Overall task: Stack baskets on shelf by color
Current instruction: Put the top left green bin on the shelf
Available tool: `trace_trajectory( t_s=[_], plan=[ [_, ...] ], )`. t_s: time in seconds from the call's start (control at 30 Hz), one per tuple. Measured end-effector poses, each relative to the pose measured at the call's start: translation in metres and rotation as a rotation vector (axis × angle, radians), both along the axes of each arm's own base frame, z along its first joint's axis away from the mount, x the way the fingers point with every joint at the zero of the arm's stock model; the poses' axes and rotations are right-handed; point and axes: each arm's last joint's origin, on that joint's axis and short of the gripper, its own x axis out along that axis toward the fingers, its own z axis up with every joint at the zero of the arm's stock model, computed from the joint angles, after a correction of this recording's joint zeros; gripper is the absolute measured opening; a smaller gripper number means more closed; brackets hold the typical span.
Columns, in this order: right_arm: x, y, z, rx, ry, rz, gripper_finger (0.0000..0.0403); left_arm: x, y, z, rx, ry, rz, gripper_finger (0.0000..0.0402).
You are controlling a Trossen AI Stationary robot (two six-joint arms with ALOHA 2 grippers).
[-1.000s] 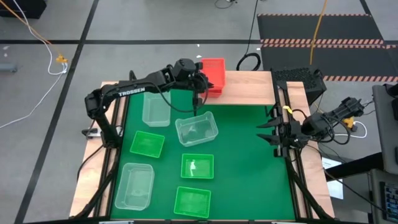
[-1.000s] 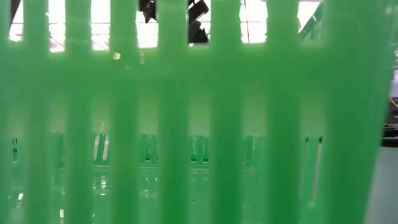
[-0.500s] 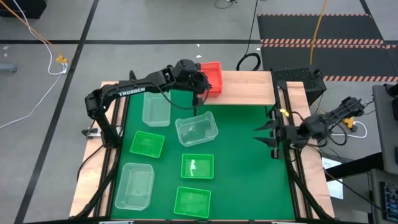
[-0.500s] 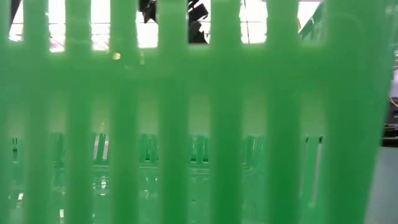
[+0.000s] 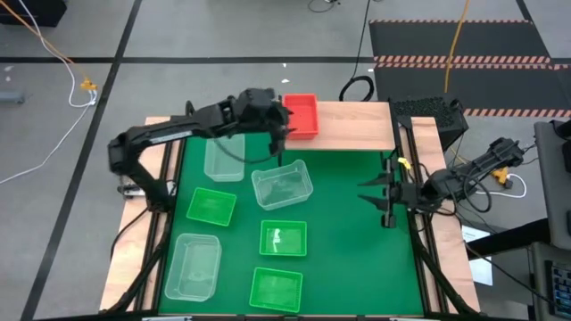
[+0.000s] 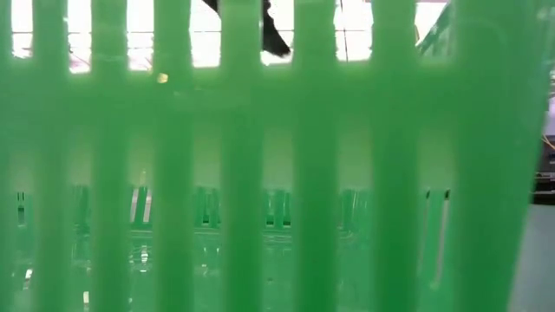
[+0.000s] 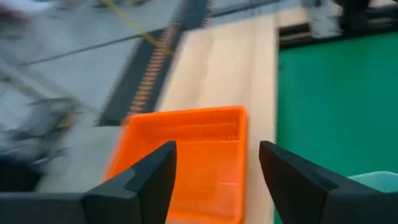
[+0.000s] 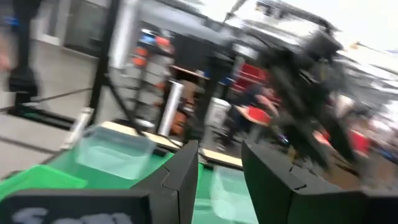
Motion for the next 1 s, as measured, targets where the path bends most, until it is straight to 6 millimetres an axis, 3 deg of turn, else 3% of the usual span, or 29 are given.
trace_trajectory(
  t_s=[0.13,0.27,0.4,0.63,0.77,1.0],
  plan=[
    [0.0,-0.005,-0.003,0.011,0.035,-0.195,0.0116,-0.031,-0.036,0.017,-0.086,0.05,0.13,0.0229],
    [0.001,-0.007,-0.004,0.012,0.047,-0.274,0.0116,-0.056,-0.076,0.012,-0.325,0.157,0.218,0.0212],
    [0.001,-0.007,-0.004,0.02,0.043,-0.272,0.0116,-0.065,-0.122,-0.014,-0.42,0.288,0.322,0.0185],
    [0.001,-0.007,-0.001,0.09,0.01,-0.265,0.0116,-0.07,-0.188,-0.067,-0.604,0.256,0.443,0.0134],
    [0.0,-0.007,0.002,0.133,-0.022,-0.261,0.0116,-0.08,-0.199,-0.092,-0.677,0.256,0.562,0.0125],
    [0.0,-0.007,0.003,0.135,-0.03,-0.26,0.0116,-0.096,-0.189,-0.149,-0.774,0.33,0.78,0.0127]
  ],
)
